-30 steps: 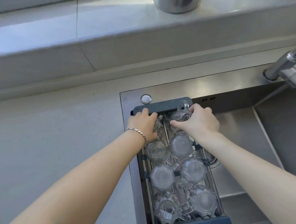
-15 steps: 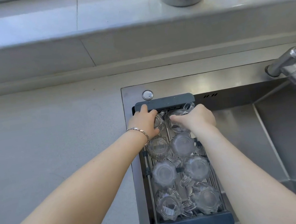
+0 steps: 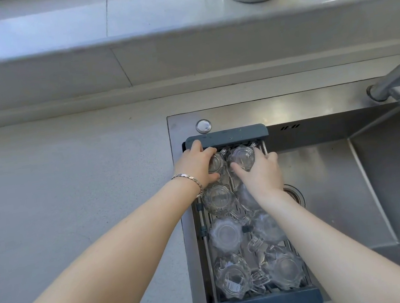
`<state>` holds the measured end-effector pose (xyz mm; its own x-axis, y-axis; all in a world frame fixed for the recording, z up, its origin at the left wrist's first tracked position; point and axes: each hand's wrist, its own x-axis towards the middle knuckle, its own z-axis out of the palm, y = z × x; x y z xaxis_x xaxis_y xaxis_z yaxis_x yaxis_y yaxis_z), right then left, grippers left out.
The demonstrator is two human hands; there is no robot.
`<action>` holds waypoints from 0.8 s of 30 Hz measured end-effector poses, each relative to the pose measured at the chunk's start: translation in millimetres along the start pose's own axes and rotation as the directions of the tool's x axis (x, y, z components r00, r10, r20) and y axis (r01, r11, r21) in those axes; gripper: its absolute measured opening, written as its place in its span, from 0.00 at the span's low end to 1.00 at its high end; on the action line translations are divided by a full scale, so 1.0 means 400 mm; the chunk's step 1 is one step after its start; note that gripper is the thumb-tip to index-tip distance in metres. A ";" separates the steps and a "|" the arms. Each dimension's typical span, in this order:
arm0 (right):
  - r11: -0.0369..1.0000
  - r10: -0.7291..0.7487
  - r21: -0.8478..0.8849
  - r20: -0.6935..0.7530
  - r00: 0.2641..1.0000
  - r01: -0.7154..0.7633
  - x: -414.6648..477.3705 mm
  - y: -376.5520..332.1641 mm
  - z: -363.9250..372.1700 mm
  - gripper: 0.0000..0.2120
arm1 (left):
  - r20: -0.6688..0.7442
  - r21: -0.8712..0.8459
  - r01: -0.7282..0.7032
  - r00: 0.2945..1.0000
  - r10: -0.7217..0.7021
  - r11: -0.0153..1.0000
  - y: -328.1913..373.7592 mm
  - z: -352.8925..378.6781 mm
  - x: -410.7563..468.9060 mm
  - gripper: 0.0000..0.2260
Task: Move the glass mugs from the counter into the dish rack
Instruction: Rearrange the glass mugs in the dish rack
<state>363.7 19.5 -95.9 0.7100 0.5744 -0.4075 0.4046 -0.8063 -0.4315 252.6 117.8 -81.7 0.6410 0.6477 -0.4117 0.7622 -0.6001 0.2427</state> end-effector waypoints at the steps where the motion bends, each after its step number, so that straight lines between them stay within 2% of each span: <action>1: 1.000 -0.017 0.020 0.013 1.000 0.017 -0.003 0.009 0.001 0.35 | 0.000 -0.005 -0.002 1.000 0.002 1.000 -0.003 0.001 -0.001 0.30; 6: 0.991 -0.047 0.124 0.014 0.999 0.045 0.018 0.014 -0.004 0.38 | -0.009 0.043 0.007 1.000 -0.007 0.999 -0.003 0.007 -0.004 0.30; 10: 0.975 -0.097 0.213 0.159 0.982 0.062 0.005 0.037 -0.044 0.39 | -0.097 -0.011 0.055 0.994 -0.056 0.998 0.017 0.022 -0.033 0.28; 13: 0.971 -0.216 0.143 0.181 0.959 0.192 -0.045 0.100 -0.076 0.33 | -0.210 -0.131 -0.086 0.976 0.057 0.988 0.024 0.032 -0.094 0.24; 15: 0.973 -0.226 0.095 0.209 0.952 0.210 -0.077 0.133 -0.078 0.33 | -0.145 -0.127 -0.196 0.973 0.177 0.972 0.033 0.042 -0.142 0.24; 17: 0.974 -0.227 0.041 0.247 0.942 0.224 -0.095 0.145 -0.057 0.38 | -0.010 -0.035 -0.250 0.968 0.250 0.968 0.046 0.062 -0.180 0.26; 21: 0.929 -0.305 -0.145 0.222 0.926 0.340 -0.094 0.117 -0.025 0.38 | 0.149 0.271 -0.305 0.950 0.273 0.913 0.050 0.080 -0.183 0.31; 24: 0.924 -0.301 -0.175 0.218 0.928 0.341 -0.087 0.096 -0.040 0.37 | 0.201 0.358 -0.331 0.941 0.274 0.873 0.054 0.069 -0.163 0.31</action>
<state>364.0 -33.8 -85.4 0.4118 0.8070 -0.4233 0.7166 -0.5737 -0.3967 225.0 49.6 -73.9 0.7937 0.3508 -0.4969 0.4214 -0.9063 0.0333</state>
